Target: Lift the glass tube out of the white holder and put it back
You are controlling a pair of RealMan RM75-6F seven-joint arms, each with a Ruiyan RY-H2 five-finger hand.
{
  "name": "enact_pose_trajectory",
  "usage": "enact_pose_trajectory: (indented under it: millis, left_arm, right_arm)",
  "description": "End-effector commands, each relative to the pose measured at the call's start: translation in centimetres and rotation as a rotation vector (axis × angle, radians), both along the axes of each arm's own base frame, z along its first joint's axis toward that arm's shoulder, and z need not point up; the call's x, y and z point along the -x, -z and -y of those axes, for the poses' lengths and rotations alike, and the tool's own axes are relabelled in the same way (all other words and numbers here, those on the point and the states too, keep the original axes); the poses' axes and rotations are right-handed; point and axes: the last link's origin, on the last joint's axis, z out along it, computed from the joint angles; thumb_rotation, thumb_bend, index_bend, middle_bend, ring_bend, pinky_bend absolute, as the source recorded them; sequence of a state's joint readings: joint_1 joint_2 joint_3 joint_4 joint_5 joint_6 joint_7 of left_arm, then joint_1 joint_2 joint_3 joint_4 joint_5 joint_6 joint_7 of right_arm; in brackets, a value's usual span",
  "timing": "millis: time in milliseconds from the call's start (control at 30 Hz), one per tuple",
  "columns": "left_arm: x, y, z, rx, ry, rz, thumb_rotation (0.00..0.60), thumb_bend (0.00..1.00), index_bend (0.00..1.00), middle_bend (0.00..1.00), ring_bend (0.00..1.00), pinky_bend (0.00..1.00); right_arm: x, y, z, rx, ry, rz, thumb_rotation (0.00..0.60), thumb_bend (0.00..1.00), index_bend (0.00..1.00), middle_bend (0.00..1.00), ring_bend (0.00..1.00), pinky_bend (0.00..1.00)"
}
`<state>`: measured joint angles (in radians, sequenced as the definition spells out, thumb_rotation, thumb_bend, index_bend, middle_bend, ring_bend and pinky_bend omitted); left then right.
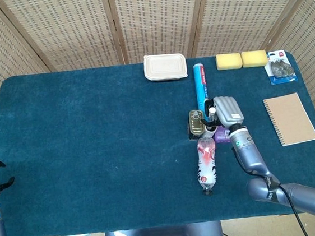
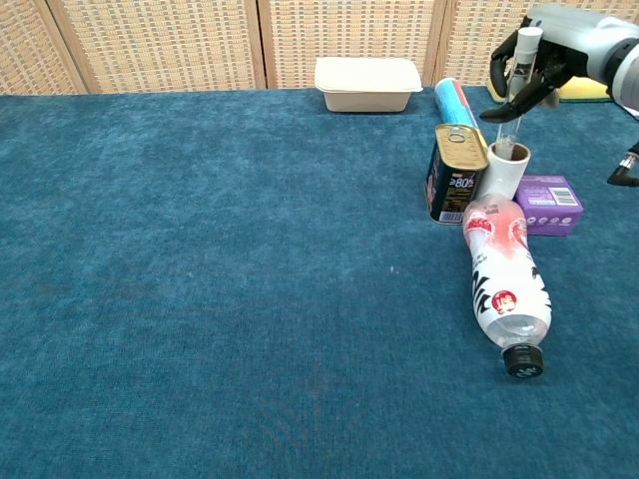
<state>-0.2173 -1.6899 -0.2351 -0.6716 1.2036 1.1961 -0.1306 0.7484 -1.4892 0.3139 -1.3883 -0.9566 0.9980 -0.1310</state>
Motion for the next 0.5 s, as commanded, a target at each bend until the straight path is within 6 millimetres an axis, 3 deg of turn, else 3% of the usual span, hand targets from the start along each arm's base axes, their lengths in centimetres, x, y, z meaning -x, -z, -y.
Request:
enact_pose_trajectory:
  millis: [33, 500]
  left_arm:
    - [0.01, 0.0, 0.01, 0.0, 0.0, 0.0, 0.6, 0.15, 0.45, 0.42, 0.23, 0.32]
    - [0.01, 0.0, 0.01, 0.0, 0.0, 0.001, 0.6, 0.15, 0.45, 0.42, 0.23, 0.32]
  right_arm:
    - [0.19, -0.07, -0.13, -0.002, 0.0, -0.002, 0.6, 0.28, 0.67, 0.73, 0.72, 0.68]
    - [0.32, -0.47, -0.27, 0.004, -0.009, -0.014, 0.6, 0.28, 0.65, 0.69, 0.67, 0.64]
